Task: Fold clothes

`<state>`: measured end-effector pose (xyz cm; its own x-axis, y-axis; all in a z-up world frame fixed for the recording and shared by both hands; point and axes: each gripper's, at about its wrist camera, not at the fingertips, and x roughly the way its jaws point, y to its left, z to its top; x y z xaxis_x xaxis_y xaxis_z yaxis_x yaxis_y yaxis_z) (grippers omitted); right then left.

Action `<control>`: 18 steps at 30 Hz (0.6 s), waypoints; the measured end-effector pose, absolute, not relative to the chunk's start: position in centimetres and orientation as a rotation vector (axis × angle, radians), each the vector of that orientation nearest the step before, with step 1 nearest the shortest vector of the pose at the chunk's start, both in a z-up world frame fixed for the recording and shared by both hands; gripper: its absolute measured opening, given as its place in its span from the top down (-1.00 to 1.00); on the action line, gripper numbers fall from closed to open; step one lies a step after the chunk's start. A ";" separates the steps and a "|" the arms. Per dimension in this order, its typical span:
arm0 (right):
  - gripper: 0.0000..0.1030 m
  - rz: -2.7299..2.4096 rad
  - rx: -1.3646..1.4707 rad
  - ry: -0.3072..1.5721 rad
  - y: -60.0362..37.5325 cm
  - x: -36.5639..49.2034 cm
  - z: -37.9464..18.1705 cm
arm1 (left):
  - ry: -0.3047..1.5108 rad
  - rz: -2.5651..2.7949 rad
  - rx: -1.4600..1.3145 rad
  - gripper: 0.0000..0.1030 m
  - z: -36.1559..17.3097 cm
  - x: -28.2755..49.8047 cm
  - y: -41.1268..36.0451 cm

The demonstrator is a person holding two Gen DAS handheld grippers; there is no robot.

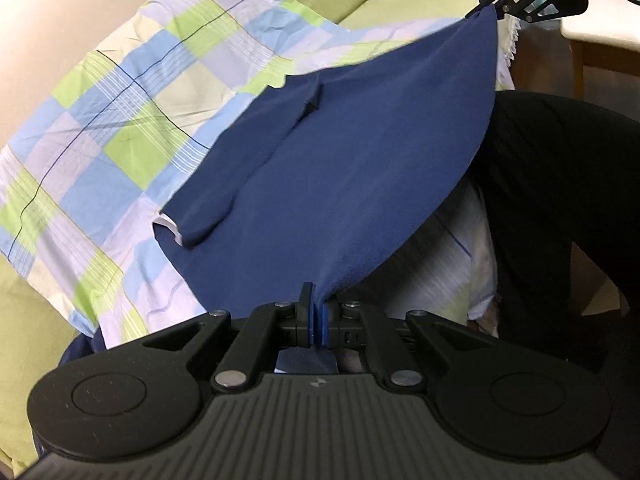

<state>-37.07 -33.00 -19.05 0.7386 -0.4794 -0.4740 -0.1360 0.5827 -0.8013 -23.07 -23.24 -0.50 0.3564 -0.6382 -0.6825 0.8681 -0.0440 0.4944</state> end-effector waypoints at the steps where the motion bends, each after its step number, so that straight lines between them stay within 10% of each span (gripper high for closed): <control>1: 0.97 -0.203 -0.929 0.744 -33.6 -36.4 -17.7 | 0.281 -1.246 1.039 0.99 -0.1 -22.4 -23.7; 14: 0.96 -0.079 -0.269 0.871 -61.4 -16.7 -9.5 | 0.527 -1.298 0.975 0.97 -0.7 2.5 -44.4; 18: 0.95 -0.069 -0.114 0.896 -67.2 -13.0 -14.2 | 0.589 -1.307 0.886 0.61 -4.6 6.6 -46.2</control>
<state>-13.02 -67.18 -14.23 0.6234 -0.1078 -0.7744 0.0126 0.9917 -0.1279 6.57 -46.21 -4.56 0.1940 -0.5655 -0.8016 0.9752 0.0223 0.2203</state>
